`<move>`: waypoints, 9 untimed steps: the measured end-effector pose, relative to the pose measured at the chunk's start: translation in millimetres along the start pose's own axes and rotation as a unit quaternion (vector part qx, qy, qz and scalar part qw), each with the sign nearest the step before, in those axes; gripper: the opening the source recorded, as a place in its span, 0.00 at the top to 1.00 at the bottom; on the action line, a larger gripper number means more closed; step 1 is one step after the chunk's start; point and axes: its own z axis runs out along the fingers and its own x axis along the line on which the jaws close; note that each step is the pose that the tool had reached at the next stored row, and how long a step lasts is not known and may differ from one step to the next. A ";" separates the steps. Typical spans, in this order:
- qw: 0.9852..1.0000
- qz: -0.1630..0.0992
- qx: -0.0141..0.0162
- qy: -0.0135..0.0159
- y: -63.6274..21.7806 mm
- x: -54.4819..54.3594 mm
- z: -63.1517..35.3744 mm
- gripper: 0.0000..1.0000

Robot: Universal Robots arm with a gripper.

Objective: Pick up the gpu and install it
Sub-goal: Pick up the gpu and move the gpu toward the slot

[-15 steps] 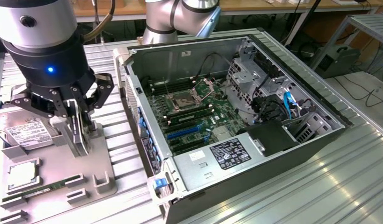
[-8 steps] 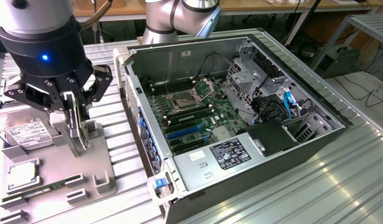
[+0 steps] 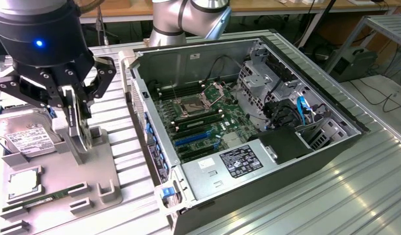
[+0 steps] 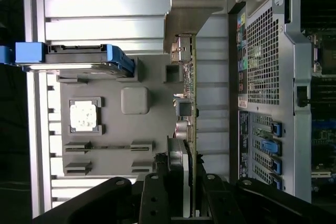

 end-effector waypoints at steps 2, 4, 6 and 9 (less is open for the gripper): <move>1.000 0.000 0.000 0.000 0.3 0.0 -6.4 0.71; 1.000 0.000 0.000 0.000 0.6 0.0 -14.2 0.71; 1.000 0.000 0.000 0.000 0.8 -0.1 -20.7 0.71; 1.000 0.000 0.000 0.000 1.2 -0.1 -29.2 0.71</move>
